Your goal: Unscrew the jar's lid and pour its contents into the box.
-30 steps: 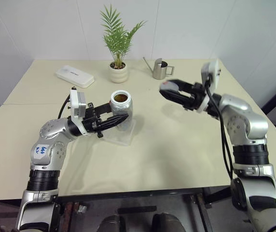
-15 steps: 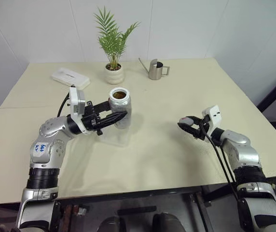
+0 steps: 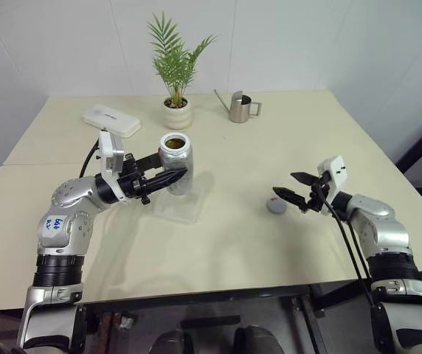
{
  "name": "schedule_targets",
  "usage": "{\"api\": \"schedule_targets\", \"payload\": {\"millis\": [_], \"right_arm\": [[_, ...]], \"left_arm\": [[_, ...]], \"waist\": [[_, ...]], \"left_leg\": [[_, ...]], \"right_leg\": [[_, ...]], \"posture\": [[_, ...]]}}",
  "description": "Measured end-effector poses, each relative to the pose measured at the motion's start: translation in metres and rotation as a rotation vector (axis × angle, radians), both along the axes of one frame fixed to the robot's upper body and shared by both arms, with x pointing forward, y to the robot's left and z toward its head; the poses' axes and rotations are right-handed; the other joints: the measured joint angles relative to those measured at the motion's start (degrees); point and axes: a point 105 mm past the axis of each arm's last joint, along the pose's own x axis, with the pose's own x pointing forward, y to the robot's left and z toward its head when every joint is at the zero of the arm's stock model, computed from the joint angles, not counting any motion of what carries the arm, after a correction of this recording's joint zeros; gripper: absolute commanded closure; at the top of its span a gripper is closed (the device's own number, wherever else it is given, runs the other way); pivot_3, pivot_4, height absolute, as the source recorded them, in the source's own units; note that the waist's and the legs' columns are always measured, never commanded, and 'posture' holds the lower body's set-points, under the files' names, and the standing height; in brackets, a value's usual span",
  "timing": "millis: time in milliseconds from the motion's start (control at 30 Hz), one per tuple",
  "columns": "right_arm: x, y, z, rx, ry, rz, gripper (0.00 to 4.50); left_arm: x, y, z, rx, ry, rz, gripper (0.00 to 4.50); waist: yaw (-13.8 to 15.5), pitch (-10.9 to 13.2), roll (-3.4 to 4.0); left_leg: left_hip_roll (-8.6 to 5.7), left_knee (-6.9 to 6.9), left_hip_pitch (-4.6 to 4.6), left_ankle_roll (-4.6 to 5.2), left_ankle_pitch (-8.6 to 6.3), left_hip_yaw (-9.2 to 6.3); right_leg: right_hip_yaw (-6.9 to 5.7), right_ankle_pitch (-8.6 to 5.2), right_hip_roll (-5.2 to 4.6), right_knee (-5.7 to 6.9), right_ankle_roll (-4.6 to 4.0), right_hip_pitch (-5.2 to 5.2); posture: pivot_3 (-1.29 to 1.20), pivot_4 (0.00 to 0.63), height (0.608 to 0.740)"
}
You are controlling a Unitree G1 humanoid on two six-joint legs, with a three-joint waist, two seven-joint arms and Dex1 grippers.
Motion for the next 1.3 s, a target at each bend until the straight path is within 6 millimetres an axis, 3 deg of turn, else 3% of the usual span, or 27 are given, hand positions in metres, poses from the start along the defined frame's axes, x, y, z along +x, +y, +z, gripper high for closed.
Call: {"api": "schedule_targets", "payload": {"millis": [200,367,533,733,867,1000,1133,1200,1300], "right_arm": [[-0.026,0.065,0.053,-0.089,-0.110,0.334,0.04],[-0.048,0.101,0.069,-0.123,-0.171,0.493,0.04],[-0.048,0.107,0.070,-0.119,-0.180,0.494,0.04],[-0.044,0.103,0.064,-0.121,-0.166,0.463,0.04],[-0.040,0.094,0.058,-0.108,-0.146,0.406,0.04],[-0.037,0.088,0.052,-0.099,-0.128,0.370,0.04],[-0.036,0.084,0.048,-0.092,-0.114,0.344,0.04],[-0.036,0.084,0.048,-0.090,-0.114,0.337,0.04],[-0.035,0.083,0.049,-0.086,-0.115,0.327,0.04]], "left_arm": [[0.008,0.023,-0.003,0.072,0.015,0.090,2.53],[0.021,0.048,-0.003,0.170,0.014,0.206,2.53],[0.034,0.057,-0.002,0.229,-0.010,0.313,2.53],[0.045,0.042,-0.009,0.359,-0.097,0.375,2.53],[0.058,0.030,-0.012,0.717,-0.431,0.473,2.53],[0.074,0.038,0.009,0.933,-0.791,0.621,2.53],[0.074,0.029,0.023,1.149,-1.203,0.599,2.53],[0.075,0.022,0.017,1.209,-1.336,0.553,2.53],[0.077,0.016,-0.010,1.344,-1.545,0.421,2.53]], "waist": [[-0.39,-0.12,-0.07],[0.25,-0.34,-0.40],[0.46,-0.55,-0.74],[0.29,-0.59,-0.80],[0.36,-0.60,-0.80],[0.25,-0.62,-0.83],[0.40,-0.64,-0.80],[0.40,-0.65,-0.79],[0.43,-0.65,-0.80]], "left_leg": [[0.02,0.07,-0.06,-0.02,0.00,0.13],[-0.01,0.07,-0.18,-0.21,-0.13,0.17],[-0.08,0.08,-0.25,-0.24,-0.21,0.20],[-0.02,0.07,-0.24,-0.14,-0.14,0.30],[-0.04,0.05,-0.23,-0.30,-0.22,0.37],[-0.02,0.03,-0.24,-0.29,-0.23,0.42],[-0.03,-0.04,-0.24,-0.18,-0.19,0.51],[-0.03,-0.03,-0.24,-0.11,-0.19,0.54],[-0.02,-0.01,-0.27,-0.06,-0.17,0.56]], "right_leg": [[0.15,-0.02,-0.04,0.37,-0.08,-0.37],[0.15,-0.03,-0.10,0.40,-0.11,-0.51],[0.13,-0.01,-0.19,0.37,-0.09,-0.53],[0.14,-0.02,-0.09,0.41,-0.10,-0.60],[0.16,-0.01,-0.12,0.41,-0.11,-0.63],[0.18,0.01,-0.12,0.44,-0.14,-0.70],[0.16,0.01,-0.14,0.43,-0.14,-0.74],[0.16,0.01,-0.14,0.42,-0.14,-0.74],[0.16,0.01,-0.13,0.45,-0.14,-0.77]], "posture": [[0.00,0.000,0.740],[0.00,0.000,0.740],[0.00,0.000,0.740],[0.00,0.000,0.740],[0.00,0.000,0.740],[0.00,0.000,0.740],[0.00,0.000,0.740],[0.00,0.000,0.740],[0.00,0.000,0.740]]}}
